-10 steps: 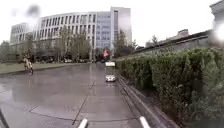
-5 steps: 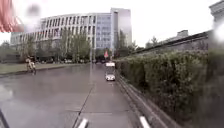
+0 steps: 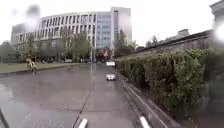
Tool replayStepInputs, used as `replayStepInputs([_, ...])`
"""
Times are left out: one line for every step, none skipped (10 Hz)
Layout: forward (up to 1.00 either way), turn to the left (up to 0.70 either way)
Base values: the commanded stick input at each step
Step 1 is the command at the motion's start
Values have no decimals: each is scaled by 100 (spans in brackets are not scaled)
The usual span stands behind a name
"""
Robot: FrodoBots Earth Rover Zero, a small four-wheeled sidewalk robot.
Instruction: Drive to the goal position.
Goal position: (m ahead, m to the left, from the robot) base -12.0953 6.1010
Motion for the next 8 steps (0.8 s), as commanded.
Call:
replayStepInputs([70,35])
replayStepInputs([70,35])
replayStepInputs([70,35])
replayStepInputs([70,35])
replayStepInputs([70,35])
replayStepInputs([70,35])
replayStepInputs([70,35])
replayStepInputs([70,35])
